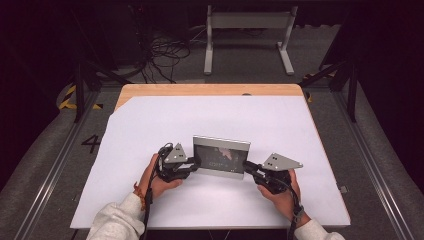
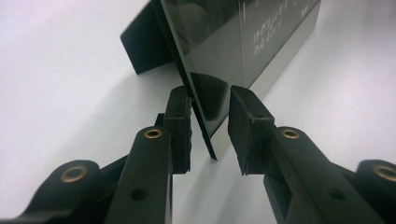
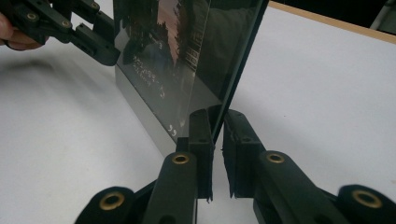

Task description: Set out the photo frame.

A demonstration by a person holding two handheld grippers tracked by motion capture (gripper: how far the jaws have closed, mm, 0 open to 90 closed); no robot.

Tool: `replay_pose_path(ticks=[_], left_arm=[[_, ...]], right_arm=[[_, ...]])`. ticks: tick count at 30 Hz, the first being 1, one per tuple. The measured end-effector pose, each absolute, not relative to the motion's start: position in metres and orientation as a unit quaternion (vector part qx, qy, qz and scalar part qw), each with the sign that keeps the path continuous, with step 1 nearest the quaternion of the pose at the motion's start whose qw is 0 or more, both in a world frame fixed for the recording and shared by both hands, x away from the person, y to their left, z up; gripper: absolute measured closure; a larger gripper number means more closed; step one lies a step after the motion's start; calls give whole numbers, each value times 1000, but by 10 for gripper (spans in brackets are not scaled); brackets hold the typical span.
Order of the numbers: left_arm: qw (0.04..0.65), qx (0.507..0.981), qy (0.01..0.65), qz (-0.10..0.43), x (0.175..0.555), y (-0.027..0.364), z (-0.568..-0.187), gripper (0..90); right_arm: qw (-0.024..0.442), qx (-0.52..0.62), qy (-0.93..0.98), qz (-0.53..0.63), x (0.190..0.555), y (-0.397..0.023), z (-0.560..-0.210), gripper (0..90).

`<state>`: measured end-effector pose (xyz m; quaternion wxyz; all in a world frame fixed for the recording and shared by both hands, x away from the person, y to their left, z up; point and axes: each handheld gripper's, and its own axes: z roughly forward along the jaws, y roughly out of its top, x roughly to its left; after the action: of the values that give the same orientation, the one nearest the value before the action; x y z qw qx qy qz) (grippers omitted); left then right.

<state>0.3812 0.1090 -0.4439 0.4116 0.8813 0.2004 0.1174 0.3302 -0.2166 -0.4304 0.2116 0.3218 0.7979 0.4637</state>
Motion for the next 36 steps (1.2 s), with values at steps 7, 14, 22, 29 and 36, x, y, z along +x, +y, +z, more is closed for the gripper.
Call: replay_pose_path(ticks=[7,14,22,29,36], left_arm=[[404,885,198,122,378,105,-446,704],[400,886,199,127,376,103,-447,702],[395,888,198,131,375,100,-447,703],[394,888,198,133,375,100,-447,703],[394,888,197,134,375,99,-447,699]], right_arm=[[214,325,797,463,334,-217,-431,816],[215,326,796,462,337,-218,-431,811],[220,328,795,461,340,-218,-432,801],[219,328,795,460,341,-218,-433,798],[219,327,798,456,341,-217,-434,796]])
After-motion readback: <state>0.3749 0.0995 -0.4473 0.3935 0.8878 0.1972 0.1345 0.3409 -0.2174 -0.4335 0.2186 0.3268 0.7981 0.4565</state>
